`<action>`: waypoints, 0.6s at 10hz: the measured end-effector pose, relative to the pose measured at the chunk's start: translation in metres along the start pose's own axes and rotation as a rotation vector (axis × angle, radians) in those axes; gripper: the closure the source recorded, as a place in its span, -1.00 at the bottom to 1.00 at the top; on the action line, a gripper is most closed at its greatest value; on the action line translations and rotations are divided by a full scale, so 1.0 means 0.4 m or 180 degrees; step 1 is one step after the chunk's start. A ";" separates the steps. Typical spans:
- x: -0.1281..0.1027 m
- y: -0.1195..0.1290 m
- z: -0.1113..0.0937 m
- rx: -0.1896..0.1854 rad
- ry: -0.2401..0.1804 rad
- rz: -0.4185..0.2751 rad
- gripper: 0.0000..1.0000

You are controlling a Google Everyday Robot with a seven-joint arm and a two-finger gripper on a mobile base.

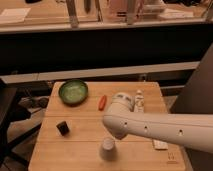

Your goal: Place the ceramic cup over the eraser

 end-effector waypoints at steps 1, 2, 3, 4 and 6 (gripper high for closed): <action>0.000 0.003 -0.004 -0.0002 0.0013 -0.0008 -0.60; -0.002 0.004 -0.004 -0.0006 0.0021 -0.0024 -0.60; -0.008 0.002 -0.002 -0.0004 0.0026 -0.0054 -0.60; -0.011 0.002 -0.001 -0.0008 0.0028 -0.0072 -0.60; -0.018 0.002 0.001 -0.0004 0.0003 -0.0116 -0.60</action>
